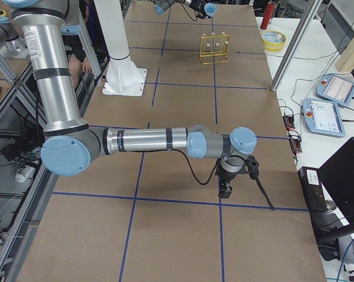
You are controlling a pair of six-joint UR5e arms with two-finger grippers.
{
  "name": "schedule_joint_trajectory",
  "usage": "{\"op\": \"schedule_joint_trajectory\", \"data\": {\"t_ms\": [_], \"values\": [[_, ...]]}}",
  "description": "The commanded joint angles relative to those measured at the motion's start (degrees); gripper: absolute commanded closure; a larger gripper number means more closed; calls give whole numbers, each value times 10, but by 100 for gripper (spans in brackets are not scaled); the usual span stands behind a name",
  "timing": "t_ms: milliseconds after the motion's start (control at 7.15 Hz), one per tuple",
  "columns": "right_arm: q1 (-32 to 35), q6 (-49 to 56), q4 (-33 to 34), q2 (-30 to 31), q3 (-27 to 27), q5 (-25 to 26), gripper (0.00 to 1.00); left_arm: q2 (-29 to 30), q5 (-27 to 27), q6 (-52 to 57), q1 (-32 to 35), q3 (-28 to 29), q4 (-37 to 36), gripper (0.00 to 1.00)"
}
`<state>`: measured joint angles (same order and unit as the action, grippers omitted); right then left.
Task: Hang cup on cup holder
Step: 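Lift the cup with the left gripper and tilt it sideways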
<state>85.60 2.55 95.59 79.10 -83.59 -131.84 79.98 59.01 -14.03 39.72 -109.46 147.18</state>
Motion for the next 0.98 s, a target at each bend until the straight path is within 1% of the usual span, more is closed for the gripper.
{"op": "schedule_joint_trajectory", "data": {"t_ms": [0,140,280,560,839], "values": [[0,0,0,0,0,0,0,0,-58,102,-2,-12,-53,71],[0,0,0,0,0,0,0,0,-100,113,-6,-12,-92,73],[0,0,0,0,0,0,0,-1,-135,170,-14,-13,-98,74],[0,0,0,0,0,0,0,0,-228,282,-42,-15,-104,75],[0,0,0,0,0,0,0,-1,-303,351,-66,-23,-153,74]]}}
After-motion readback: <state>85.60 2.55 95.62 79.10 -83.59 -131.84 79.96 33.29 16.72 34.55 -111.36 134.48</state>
